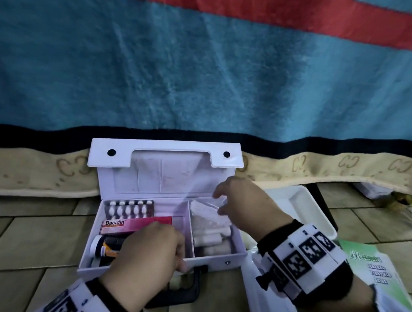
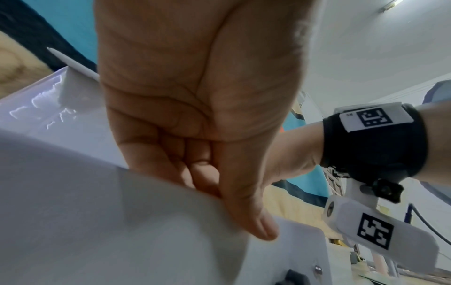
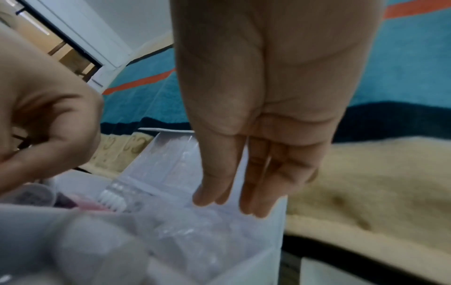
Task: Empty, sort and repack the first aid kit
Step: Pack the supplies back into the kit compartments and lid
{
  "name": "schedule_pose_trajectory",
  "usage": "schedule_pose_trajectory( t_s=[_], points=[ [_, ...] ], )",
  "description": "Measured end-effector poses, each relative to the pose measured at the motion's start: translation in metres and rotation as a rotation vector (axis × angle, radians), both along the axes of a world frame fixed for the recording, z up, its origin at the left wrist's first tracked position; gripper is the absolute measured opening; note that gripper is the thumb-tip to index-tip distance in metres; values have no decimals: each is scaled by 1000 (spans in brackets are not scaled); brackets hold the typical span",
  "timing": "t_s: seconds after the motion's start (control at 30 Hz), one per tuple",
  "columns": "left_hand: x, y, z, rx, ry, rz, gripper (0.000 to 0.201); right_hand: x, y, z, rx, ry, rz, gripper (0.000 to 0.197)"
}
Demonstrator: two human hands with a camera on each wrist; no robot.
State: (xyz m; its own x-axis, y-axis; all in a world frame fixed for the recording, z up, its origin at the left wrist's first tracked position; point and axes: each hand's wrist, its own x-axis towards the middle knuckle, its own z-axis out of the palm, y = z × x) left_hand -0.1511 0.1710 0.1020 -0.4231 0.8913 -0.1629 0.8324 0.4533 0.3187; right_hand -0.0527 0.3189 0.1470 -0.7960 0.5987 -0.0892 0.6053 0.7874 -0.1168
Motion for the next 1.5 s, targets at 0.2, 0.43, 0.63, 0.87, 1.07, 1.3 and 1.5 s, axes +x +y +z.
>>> schedule_pose_trajectory(
  t_s=[0.2, 0.43, 0.63, 0.87, 1.07, 1.3, 1.5],
  points=[
    [-1, 3, 1, -38, 3, 6, 28, -14, -6, -16, -76, -226, 111, 48],
    [-1, 5, 3, -77, -2, 20, 26, -20, -8, -26, -23, -140, 160, 37],
    [0, 5, 5, -82, -10, 26, 12, -15, 8, -19, -223, -108, 68, 33],
    [3, 5, 8, -92, 28, 33, 20, -14, -9, -26, -122, -114, 141, 25],
    [4, 5, 8, -95, 79, 28, 14, -20, -16, -36, -6, -141, 167, 28],
    [7, 6, 11, -100, 92, 39, 24, 11, -8, -12, -178, 62, 91, 37],
    [13, 6, 14, -105, 135, 21, 23, 97, -14, 31, -296, 468, -120, 21]
  ],
)
